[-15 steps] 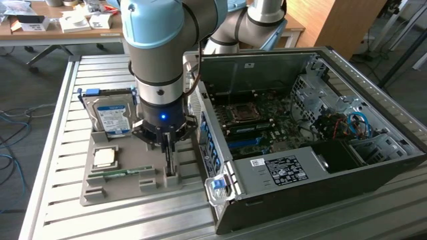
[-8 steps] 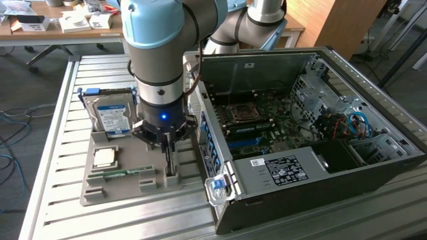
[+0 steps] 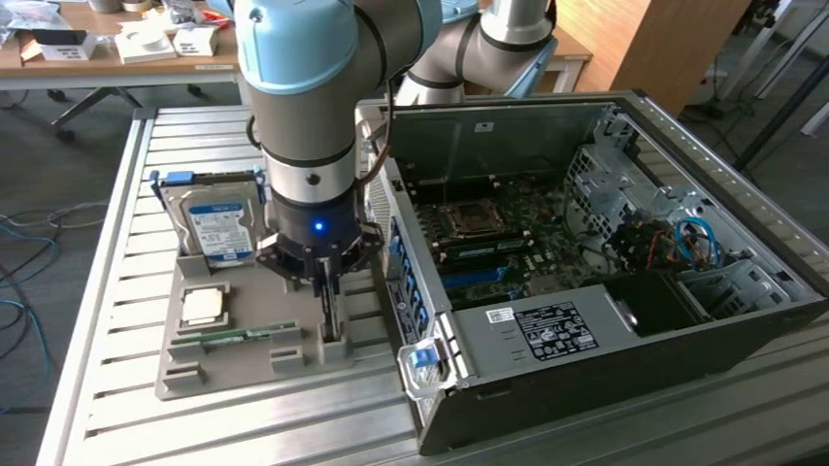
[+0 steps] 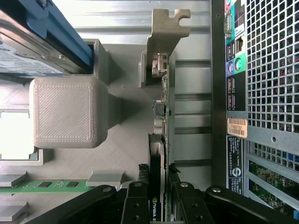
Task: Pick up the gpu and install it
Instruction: 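Pick up the gpu and move the gpu toward the slot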
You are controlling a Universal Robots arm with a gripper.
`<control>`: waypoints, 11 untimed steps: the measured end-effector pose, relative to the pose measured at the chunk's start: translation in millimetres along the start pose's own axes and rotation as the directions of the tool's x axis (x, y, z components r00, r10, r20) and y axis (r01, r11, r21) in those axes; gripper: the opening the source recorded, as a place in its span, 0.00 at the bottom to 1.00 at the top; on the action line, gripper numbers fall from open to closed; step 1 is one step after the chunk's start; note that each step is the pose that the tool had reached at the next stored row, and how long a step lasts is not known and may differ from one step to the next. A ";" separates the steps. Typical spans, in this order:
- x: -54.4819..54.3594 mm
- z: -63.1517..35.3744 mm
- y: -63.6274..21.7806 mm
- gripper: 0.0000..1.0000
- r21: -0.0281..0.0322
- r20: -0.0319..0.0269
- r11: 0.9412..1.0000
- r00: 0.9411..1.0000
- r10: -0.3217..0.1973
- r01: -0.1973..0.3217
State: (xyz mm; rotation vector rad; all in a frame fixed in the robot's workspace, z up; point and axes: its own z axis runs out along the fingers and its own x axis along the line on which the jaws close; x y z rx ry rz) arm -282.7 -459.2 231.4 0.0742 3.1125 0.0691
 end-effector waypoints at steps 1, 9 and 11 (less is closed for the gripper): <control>0.0 -1.6 0.0 0.26 0.000 0.000 1.000 1.000 0.000 0.000; -0.7 -25.7 1.1 0.26 0.000 0.000 1.000 1.000 -0.002 0.002; -0.9 -34.9 1.5 0.26 0.000 0.000 1.000 1.000 -0.002 0.002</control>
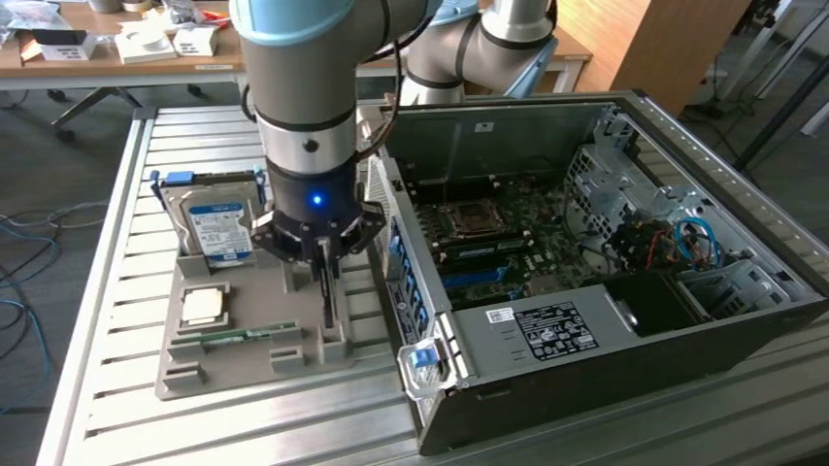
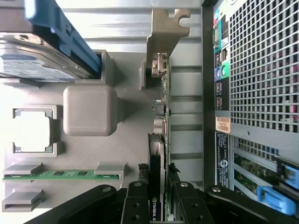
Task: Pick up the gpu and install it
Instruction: 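Pick up the gpu and move the gpu toward the slot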
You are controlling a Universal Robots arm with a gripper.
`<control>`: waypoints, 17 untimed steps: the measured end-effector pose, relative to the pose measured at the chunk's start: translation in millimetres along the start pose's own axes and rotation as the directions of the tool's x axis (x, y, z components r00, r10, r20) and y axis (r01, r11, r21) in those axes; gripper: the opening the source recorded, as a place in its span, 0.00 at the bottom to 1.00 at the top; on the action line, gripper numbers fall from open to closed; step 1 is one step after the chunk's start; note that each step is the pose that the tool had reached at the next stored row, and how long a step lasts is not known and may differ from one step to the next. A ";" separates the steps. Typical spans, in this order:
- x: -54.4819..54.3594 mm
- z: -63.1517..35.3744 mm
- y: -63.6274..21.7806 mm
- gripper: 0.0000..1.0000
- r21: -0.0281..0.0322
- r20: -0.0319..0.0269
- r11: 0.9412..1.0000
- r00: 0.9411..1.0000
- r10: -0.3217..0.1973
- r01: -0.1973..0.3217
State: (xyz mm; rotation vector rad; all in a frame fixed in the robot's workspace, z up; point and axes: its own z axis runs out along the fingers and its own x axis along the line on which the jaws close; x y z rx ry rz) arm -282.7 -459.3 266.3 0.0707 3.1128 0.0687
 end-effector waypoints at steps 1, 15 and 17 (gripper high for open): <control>-0.1 -4.5 0.2 0.26 0.000 0.000 1.000 1.000 0.000 0.000; -2.0 -67.9 3.0 0.26 0.000 0.000 1.000 1.000 0.000 0.000; -2.5 -76.9 3.5 0.26 0.000 0.000 1.000 1.000 0.000 0.000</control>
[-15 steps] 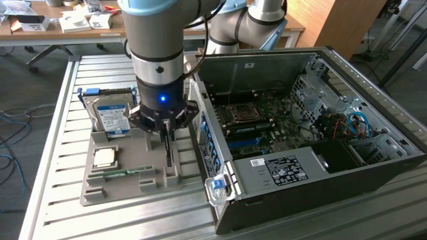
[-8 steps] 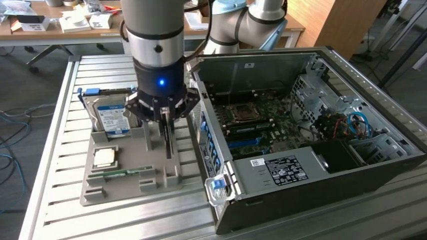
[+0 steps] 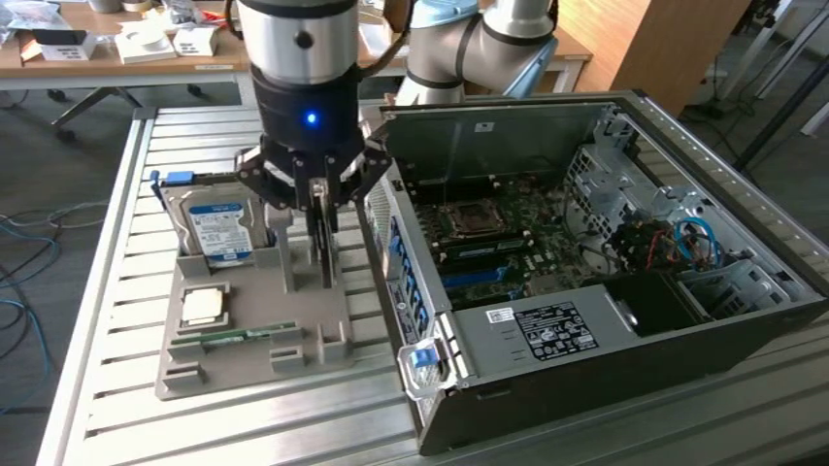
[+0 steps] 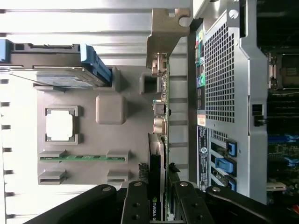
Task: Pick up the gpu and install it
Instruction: 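Pick up the gpu and move the gpu toward the slot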
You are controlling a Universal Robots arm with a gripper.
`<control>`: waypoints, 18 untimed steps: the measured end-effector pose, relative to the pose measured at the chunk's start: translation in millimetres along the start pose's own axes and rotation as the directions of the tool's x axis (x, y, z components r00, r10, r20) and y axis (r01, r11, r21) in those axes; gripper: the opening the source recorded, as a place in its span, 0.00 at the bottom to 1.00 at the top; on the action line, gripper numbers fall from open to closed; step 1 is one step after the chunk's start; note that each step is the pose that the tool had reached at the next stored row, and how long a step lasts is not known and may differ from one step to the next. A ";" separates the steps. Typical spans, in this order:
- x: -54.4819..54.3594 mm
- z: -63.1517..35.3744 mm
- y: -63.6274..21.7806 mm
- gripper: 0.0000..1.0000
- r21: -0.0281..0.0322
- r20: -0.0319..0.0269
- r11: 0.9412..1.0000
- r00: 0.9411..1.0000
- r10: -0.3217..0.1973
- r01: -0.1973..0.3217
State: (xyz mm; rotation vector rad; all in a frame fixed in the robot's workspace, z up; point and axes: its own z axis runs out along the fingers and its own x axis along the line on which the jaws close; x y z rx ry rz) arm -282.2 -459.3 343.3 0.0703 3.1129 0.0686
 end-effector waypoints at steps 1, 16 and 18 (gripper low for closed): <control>-0.3 -4.4 0.2 0.26 0.000 0.000 1.000 1.000 0.000 0.000; -3.4 -69.5 3.2 0.26 0.000 0.000 1.000 1.000 0.000 0.000; -3.7 -78.7 3.6 0.26 0.000 0.000 1.000 1.000 0.000 0.000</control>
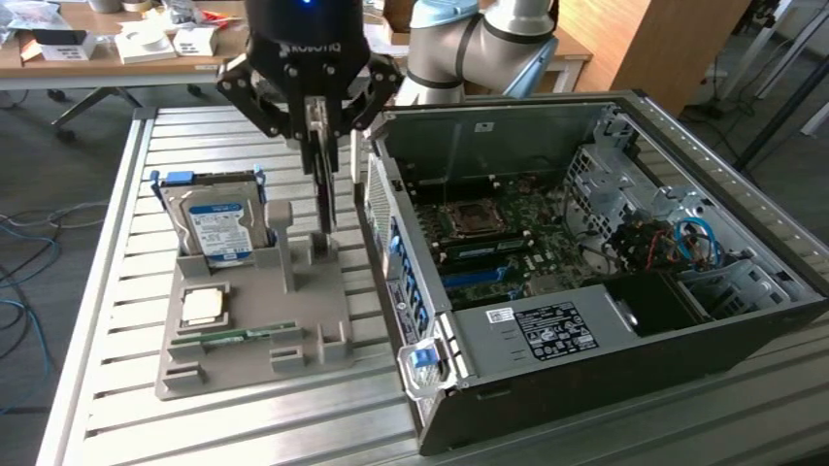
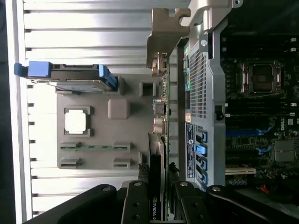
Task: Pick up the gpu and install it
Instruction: 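Pick up the gpu and move the gpu toward the slot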
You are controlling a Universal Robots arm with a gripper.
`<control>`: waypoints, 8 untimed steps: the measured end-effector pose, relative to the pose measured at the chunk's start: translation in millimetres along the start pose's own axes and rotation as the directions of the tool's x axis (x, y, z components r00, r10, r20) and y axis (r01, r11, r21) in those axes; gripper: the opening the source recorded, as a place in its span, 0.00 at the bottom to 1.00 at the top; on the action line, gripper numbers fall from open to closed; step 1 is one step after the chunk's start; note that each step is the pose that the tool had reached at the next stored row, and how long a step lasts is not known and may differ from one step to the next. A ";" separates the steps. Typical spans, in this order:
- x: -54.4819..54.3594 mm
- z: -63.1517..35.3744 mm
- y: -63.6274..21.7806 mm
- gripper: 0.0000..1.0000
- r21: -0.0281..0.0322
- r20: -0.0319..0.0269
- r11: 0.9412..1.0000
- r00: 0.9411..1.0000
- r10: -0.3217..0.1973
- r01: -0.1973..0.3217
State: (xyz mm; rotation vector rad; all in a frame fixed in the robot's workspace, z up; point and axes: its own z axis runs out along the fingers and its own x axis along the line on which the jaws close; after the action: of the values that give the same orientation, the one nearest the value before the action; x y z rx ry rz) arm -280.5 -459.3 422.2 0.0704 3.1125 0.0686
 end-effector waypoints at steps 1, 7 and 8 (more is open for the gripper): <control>-0.2 -4.5 0.2 0.26 0.000 0.000 1.000 1.000 0.000 0.000; -2.0 -29.2 1.3 0.26 0.000 0.000 1.000 1.000 0.000 0.000; -2.2 -29.7 1.4 0.26 0.000 0.000 1.000 1.000 0.000 0.000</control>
State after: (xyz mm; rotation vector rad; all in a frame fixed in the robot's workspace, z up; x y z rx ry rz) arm -279.2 -459.3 452.0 0.0704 3.1125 0.0688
